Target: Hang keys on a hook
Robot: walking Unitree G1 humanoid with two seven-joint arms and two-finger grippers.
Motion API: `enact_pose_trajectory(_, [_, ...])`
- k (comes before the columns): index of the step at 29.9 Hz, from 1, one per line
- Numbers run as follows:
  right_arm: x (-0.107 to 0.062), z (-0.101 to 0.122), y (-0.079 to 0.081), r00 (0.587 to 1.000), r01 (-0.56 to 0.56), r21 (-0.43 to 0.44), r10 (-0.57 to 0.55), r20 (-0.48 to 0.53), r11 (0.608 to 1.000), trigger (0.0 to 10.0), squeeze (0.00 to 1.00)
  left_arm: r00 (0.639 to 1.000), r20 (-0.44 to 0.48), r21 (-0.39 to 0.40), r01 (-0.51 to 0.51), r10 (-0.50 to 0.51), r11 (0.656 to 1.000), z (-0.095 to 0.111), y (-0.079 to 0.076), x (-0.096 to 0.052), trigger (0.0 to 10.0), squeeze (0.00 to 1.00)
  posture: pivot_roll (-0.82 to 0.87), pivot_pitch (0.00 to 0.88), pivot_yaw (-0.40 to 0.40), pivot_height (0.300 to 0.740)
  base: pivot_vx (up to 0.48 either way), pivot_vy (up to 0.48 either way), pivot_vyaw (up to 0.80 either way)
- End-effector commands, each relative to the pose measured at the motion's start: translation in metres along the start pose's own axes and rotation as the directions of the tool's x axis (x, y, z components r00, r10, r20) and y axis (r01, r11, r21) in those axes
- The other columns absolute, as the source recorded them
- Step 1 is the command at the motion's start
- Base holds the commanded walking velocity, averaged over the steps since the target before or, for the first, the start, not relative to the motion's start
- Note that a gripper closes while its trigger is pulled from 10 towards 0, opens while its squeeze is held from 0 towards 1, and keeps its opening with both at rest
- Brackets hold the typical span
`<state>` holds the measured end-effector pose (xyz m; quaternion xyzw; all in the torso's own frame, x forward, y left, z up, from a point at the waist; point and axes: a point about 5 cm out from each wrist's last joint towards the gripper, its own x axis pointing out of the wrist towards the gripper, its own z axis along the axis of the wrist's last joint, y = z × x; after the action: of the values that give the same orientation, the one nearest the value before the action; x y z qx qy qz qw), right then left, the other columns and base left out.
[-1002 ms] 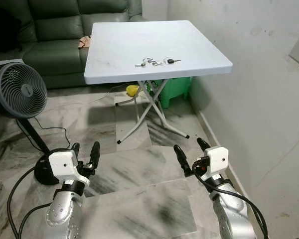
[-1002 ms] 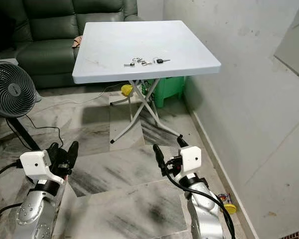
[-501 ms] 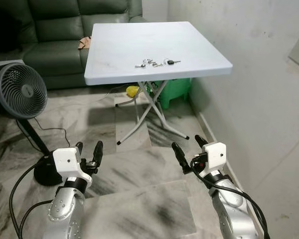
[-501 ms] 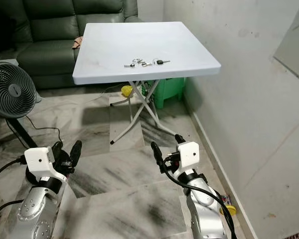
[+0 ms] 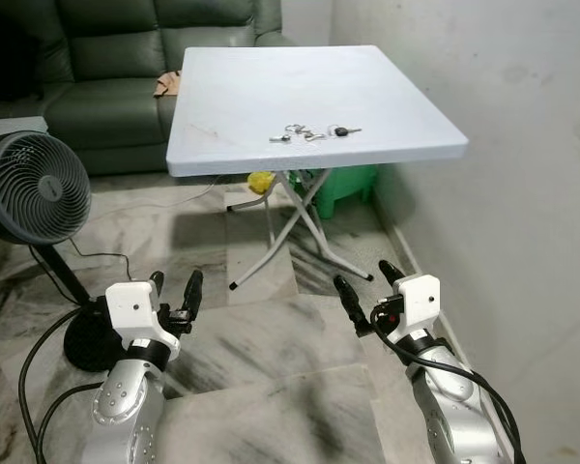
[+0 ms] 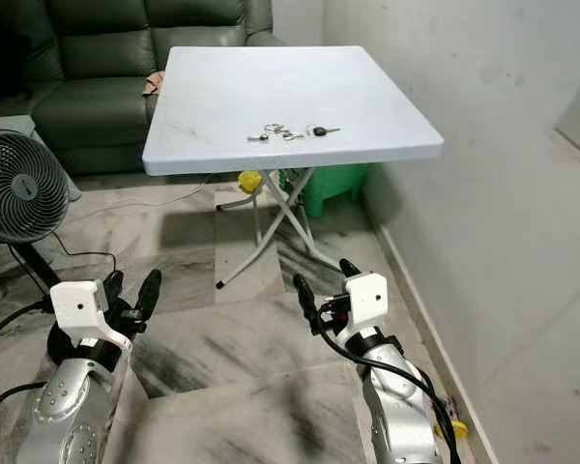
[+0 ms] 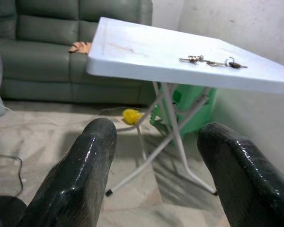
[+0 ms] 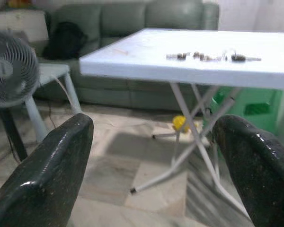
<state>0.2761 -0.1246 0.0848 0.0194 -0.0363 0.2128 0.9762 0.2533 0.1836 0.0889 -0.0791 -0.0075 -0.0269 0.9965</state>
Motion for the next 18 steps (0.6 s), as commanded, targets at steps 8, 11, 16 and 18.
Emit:
enact_pose_trajectory(8, [-0.0034,0.0028,-0.0093,1.000,0.025,-0.015,-0.025,-0.002,1.000,10.0,0.00,1.000,0.003,0.002,0.030,-0.030,1.000,0.0029,-0.0087,0.0039,10.0,0.00,-0.12,0.000,0.003,0.740,0.450,0.000,0.00])
enact_pose_trajectory(11, [-0.0021,0.0040,-0.0091,1.000,0.018,-0.018,-0.018,-0.001,1.000,10.0,0.00,1.000,0.001,0.000,0.030,-0.030,1.000,0.0026,-0.0091,0.0045,10.0,0.00,-0.12,0.000,0.002,0.740,0.450,0.000,0.00])
enact_pose_trajectory(16, [-0.0012,0.0044,-0.0084,1.000,0.014,-0.019,-0.014,-0.001,1.000,10.0,0.00,1.000,0.002,-0.004,0.029,-0.029,1.000,0.0026,-0.0093,0.0050,10.0,0.00,-0.12,0.000,0.000,0.740,0.448,0.000,0.00])
enact_pose_trajectory(18, [-0.0008,0.0046,-0.0080,1.000,0.009,-0.021,-0.009,-0.001,1.000,10.0,0.00,1.000,0.001,-0.002,0.029,-0.029,1.000,0.0027,-0.0095,0.0054,10.0,0.00,-0.12,0.000,0.000,0.740,0.442,0.000,0.00])
